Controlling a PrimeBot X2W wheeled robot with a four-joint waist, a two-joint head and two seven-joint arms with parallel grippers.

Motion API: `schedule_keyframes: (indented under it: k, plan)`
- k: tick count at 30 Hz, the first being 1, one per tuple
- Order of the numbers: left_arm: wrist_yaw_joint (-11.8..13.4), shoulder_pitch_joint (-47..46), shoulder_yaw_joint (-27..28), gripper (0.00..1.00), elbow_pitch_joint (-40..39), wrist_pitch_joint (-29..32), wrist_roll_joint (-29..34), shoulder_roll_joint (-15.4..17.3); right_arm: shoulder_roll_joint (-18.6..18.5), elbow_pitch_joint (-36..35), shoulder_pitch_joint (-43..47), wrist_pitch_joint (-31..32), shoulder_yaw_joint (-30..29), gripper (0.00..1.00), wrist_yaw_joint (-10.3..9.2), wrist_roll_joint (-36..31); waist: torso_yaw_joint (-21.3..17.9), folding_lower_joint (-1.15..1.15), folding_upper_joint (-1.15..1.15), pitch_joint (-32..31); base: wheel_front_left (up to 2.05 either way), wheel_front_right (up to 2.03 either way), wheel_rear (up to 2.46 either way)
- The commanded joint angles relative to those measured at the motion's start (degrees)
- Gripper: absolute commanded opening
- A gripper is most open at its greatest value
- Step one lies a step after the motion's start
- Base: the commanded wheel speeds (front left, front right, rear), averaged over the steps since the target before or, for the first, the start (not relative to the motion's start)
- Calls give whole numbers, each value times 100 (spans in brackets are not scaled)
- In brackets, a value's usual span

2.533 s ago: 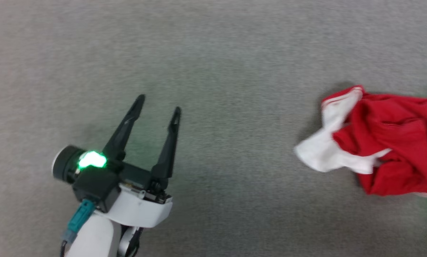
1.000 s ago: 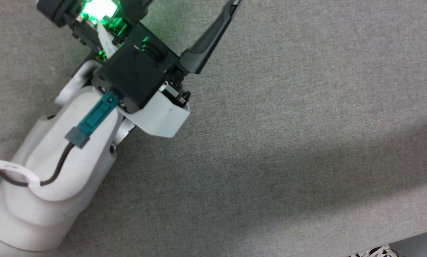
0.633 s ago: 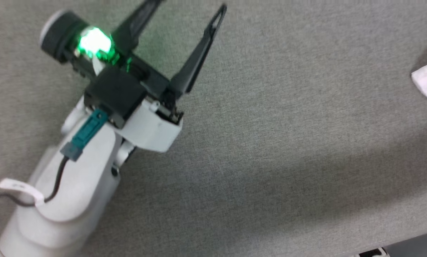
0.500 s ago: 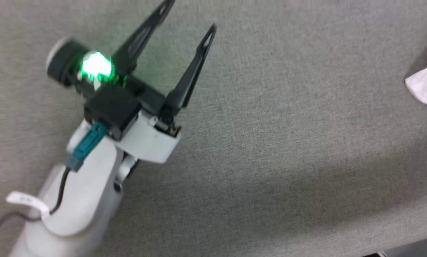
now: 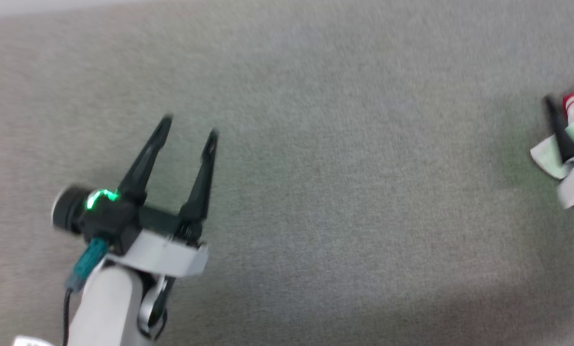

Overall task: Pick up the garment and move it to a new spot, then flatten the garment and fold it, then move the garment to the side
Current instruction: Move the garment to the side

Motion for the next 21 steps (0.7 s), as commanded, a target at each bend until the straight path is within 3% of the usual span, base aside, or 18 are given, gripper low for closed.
schedule_keyframes:
  k: [1, 9, 21]
  plan:
    - [-31, 197, 80, 100, 44, 4, 49, -35, 74, -27, 139, -71, 4, 100, -12, -70, 360, 0, 0, -571, 0, 0, 0]
    - [-63, 1021, 653, 100, 212, 4, 48, -276, 694, -211, 840, -228, -278, 100, -12, -339, 538, 0, 0, -1175, 0, 0, 0]
    - [-68, 2025, 1075, 100, 219, 4, -158, -462, 1312, -1077, 2168, -235, -1555, 100, -12, -757, 874, 0, 0, -1994, 0, 0, 0]
